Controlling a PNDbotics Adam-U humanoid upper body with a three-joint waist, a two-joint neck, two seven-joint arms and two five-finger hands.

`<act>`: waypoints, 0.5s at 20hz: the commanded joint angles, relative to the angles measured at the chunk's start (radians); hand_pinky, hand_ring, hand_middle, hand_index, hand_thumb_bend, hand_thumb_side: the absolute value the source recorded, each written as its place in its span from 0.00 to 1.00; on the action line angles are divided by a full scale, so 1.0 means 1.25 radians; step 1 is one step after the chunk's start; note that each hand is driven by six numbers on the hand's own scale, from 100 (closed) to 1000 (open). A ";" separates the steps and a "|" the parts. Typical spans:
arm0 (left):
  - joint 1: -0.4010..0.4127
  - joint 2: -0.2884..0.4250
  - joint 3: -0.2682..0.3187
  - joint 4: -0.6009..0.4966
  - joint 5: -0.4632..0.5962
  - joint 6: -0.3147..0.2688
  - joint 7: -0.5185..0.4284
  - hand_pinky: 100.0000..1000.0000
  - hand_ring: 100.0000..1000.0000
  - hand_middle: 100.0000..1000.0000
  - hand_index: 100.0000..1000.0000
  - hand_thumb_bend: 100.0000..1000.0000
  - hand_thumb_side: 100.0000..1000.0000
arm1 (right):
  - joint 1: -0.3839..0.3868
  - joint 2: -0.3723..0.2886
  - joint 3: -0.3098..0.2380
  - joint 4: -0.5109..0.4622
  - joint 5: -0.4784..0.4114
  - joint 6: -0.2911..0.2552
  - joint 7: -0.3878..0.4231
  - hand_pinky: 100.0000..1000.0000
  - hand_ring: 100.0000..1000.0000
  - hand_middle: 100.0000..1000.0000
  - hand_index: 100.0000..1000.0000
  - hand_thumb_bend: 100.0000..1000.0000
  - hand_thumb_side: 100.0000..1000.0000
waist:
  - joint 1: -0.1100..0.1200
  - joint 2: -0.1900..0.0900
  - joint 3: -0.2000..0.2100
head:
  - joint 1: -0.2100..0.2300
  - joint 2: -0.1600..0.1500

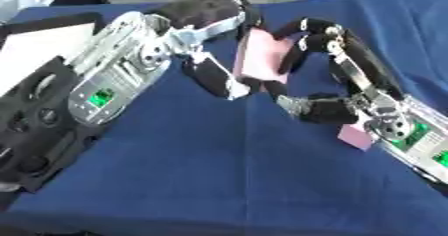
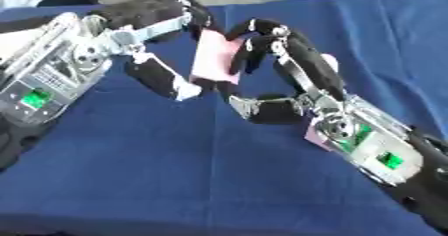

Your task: Pick up the objects with one hand, pass them to the other hand, and then place them into the box on the other side of the table.

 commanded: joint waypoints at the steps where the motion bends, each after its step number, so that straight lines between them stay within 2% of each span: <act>1: -0.011 0.009 0.008 -0.003 0.000 0.005 0.004 0.74 0.63 0.53 0.40 0.00 0.11 | -0.009 -0.009 -0.002 -0.012 0.006 0.010 -0.001 0.38 0.37 0.44 0.44 0.00 0.00 | -0.004 -0.010 -0.001 | -0.006 0.004; 7: -0.010 0.007 0.006 0.000 -0.010 0.010 0.004 0.73 0.62 0.50 0.35 0.00 0.06 | -0.008 -0.008 -0.001 -0.012 0.014 0.033 0.001 0.45 0.44 0.50 0.50 0.00 0.00 | -0.005 -0.008 -0.004 | -0.004 0.004; 10: -0.010 0.007 0.006 0.001 -0.018 0.011 0.002 0.72 0.61 0.49 0.34 0.00 0.04 | -0.006 -0.008 -0.001 -0.012 0.024 0.051 0.006 0.51 0.53 0.58 0.54 0.22 0.00 | -0.006 -0.007 -0.004 | -0.002 0.004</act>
